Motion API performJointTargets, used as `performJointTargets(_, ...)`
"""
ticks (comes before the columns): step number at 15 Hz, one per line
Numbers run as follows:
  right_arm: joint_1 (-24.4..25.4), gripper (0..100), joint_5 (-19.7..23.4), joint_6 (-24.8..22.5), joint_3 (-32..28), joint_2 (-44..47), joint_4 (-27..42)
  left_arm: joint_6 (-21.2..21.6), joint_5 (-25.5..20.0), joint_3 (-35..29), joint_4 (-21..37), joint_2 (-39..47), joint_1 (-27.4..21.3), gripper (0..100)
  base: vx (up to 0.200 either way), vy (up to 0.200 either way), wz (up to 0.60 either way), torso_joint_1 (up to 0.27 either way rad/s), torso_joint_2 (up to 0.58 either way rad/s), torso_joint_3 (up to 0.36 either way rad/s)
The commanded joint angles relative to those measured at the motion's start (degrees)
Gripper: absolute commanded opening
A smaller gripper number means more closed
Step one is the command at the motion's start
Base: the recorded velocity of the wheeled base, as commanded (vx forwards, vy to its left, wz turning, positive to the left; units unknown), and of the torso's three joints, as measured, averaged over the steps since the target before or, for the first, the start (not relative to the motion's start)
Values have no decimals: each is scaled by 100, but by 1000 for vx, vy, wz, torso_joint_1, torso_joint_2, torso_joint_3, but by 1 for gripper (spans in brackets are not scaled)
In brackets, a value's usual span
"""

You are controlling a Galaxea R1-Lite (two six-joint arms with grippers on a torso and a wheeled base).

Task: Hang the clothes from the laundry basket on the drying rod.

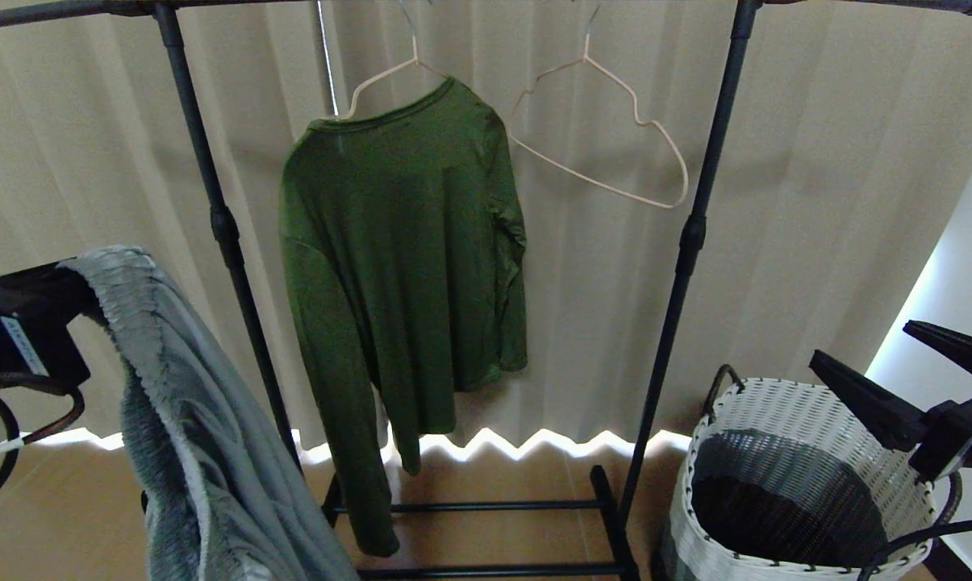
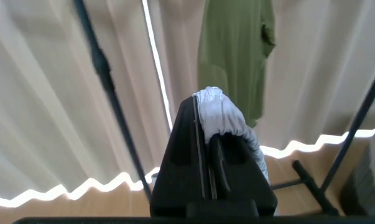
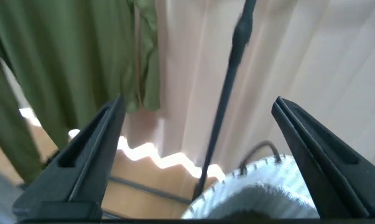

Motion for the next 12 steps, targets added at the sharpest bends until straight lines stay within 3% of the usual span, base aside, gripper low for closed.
performJointTargets(1, -107, 100, -6, -94, 39, -43, -9, -5, -14, 289, -25, -186, 15, 0, 0, 0, 0, 0, 0, 0)
performJointTargets(4, -195, 100, -6, -85, 74, -149, 0, -14, -198, 737, -43, -415, -38, 0, 0, 0, 0, 7, -28, -9)
performJointTargets(7, -274, 100, 11, -85, 109, -140, 17, -93, -207, 807, -51, -503, -38, 0, 0, 0, 0, 58, -232, -240)
performJointTargets(12, -274, 100, 11, -85, 153, -114, 0, -67, -207, 886, -51, -582, -47, 0, 0, 0, 0, 163, -484, -294)
